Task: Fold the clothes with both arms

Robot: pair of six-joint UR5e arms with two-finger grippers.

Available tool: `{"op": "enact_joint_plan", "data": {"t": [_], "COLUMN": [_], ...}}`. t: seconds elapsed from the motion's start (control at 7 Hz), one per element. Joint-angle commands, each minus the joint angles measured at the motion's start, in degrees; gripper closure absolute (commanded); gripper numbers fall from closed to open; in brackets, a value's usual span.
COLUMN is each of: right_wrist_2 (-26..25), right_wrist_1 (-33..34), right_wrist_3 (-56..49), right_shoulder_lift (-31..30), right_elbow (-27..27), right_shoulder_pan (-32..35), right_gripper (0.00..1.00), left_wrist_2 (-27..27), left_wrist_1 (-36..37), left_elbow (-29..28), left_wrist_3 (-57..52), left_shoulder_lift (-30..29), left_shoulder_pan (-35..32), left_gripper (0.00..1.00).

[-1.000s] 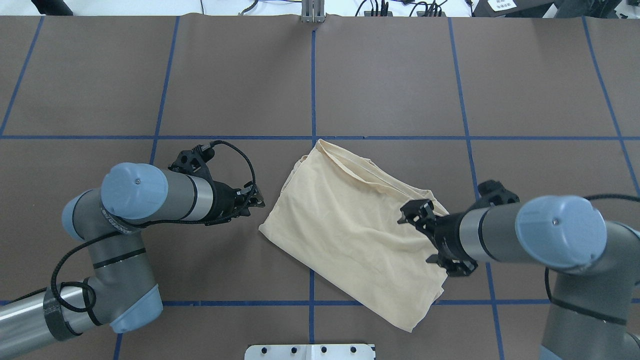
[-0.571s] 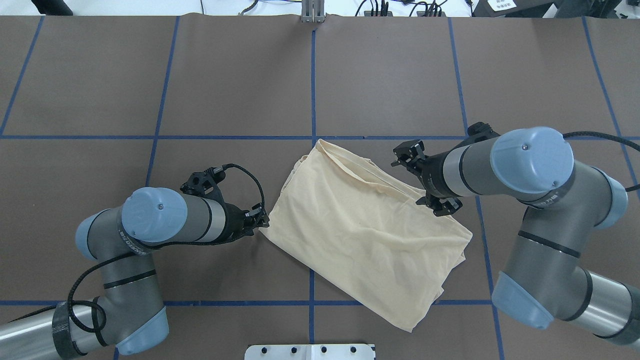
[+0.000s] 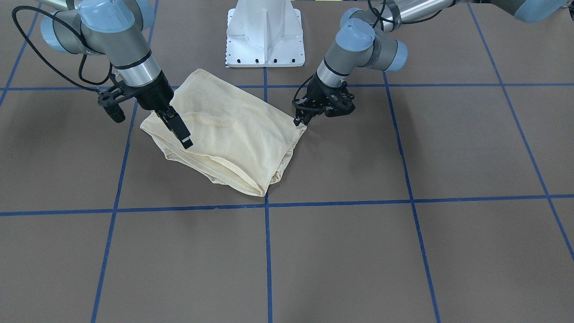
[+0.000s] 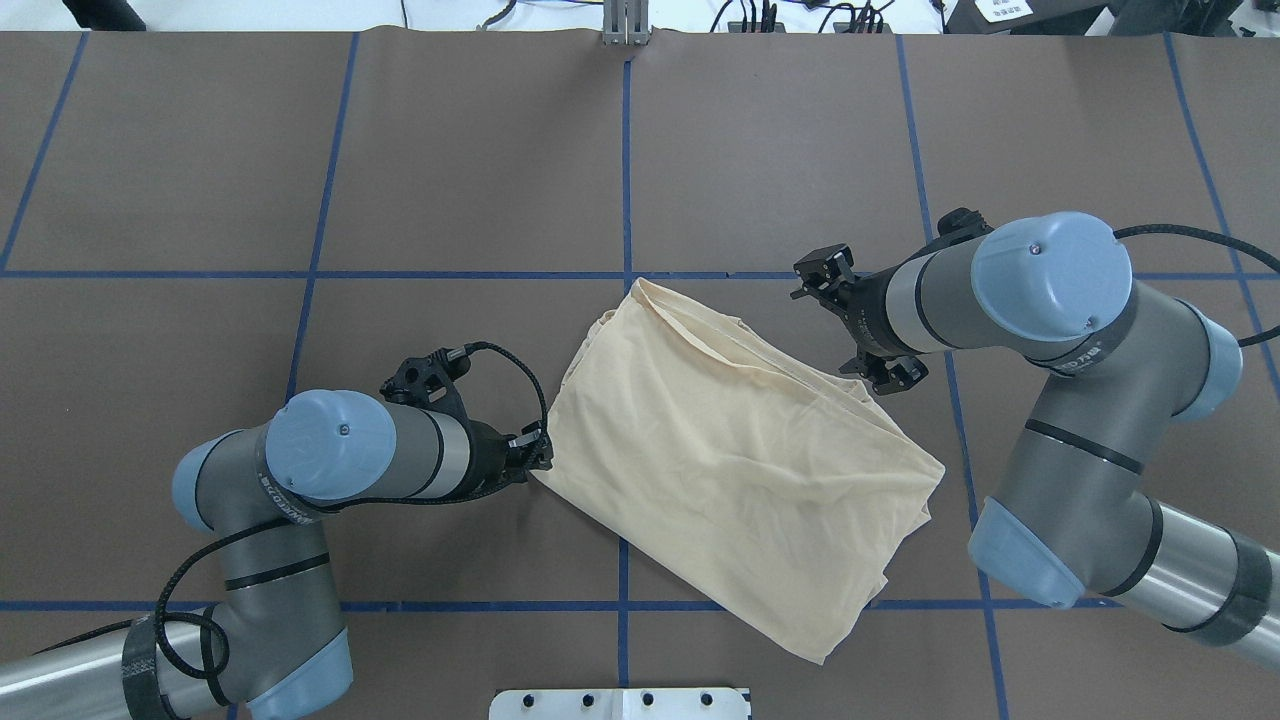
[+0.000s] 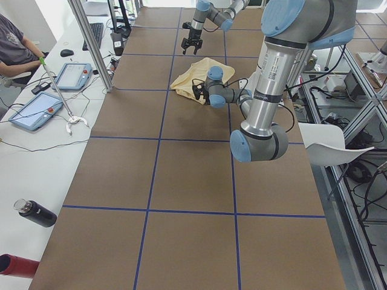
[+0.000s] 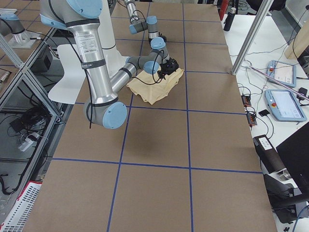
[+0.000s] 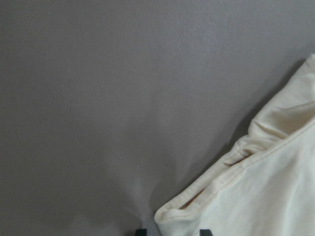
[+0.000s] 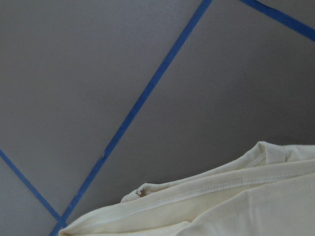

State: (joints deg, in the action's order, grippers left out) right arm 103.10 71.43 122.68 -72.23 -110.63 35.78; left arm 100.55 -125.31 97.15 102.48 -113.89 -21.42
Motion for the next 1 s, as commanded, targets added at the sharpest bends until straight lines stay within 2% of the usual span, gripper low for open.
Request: {"op": "enact_joint_plan", "data": {"t": [0.0,0.57,0.86], "right_wrist_2": [0.09,0.09,0.09], "right_wrist_1": [0.11,0.20,0.20], "right_wrist_3": [-0.08,0.01,0.01], "right_shoulder_lift": [-0.37,-0.37,-0.37], "right_elbow": [0.07,0.07,-0.02], "right_shoulder_pan": [0.35,0.44,0.70], "right_gripper": [0.00,0.00,0.00], "left_wrist_2": [-0.79,-1.85,-1.85], "left_wrist_1": [-0.02,0.07,0.07], "left_elbow": [-0.11,-0.12,-0.29], "left_wrist_3": [0.00,-1.57,-7.96], "left_shoulder_lift": [-0.19,-0.02,-0.01], "left_shoulder_pan": [-0.02,-0.89,-4.57], "left_gripper": [1.00,1.00,1.00]}}
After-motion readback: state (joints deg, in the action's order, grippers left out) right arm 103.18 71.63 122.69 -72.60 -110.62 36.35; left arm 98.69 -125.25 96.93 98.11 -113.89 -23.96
